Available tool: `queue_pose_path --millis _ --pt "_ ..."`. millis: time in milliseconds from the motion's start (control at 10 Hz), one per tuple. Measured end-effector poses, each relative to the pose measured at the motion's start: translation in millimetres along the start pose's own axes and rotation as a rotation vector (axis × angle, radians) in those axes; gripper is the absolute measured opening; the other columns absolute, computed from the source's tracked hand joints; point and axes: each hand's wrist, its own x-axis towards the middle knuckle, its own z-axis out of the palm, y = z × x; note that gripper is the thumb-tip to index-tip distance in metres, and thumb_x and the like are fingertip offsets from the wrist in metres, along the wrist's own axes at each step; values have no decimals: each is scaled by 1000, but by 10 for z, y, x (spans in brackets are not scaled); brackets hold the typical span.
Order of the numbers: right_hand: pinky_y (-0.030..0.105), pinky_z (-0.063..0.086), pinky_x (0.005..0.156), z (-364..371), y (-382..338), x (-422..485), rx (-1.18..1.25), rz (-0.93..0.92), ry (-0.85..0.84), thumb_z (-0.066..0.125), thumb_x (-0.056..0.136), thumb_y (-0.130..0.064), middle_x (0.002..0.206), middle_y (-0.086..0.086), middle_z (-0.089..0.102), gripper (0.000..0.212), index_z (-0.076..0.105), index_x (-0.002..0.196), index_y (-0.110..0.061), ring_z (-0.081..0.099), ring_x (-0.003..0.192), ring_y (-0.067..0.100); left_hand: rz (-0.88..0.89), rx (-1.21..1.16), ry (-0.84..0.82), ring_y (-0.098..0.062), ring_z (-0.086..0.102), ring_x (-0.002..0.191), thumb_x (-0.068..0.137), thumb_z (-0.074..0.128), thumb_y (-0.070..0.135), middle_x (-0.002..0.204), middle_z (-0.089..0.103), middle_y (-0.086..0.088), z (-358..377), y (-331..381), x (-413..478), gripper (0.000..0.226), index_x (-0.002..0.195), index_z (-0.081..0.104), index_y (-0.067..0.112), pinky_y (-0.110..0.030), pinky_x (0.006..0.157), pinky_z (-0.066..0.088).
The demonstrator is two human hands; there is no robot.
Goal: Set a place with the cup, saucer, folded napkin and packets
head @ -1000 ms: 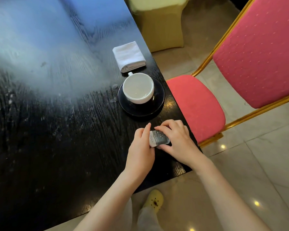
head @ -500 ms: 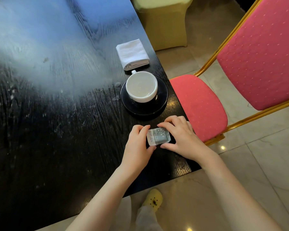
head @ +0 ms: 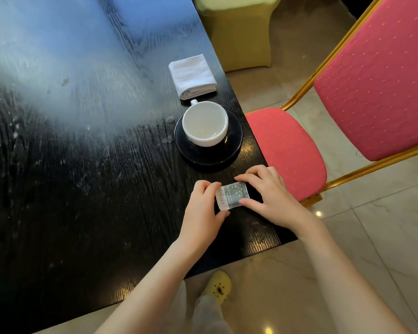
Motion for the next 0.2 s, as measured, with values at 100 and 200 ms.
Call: queue_pose_path --millis 100,200 --pt "26 24 97 -17 -13 3 24 22 -26 64 82 -37 120 -6 42 54 46 132 -26 30 113 11 -20 -11 -20 -12 50 104 75 74 18 126 42 -1 -8 17 -22 67 134 42 15 -30 87 52" --pt "28 26 101 -76 -72 -4 34 64 -83 64 81 -41 121 -7 41 58 42 134 -28 30 116 10 -99 -48 -80 -15 48 110 75 74 21 130 36 0 -70 53 -54 76 139 33 18 -33 92 50"
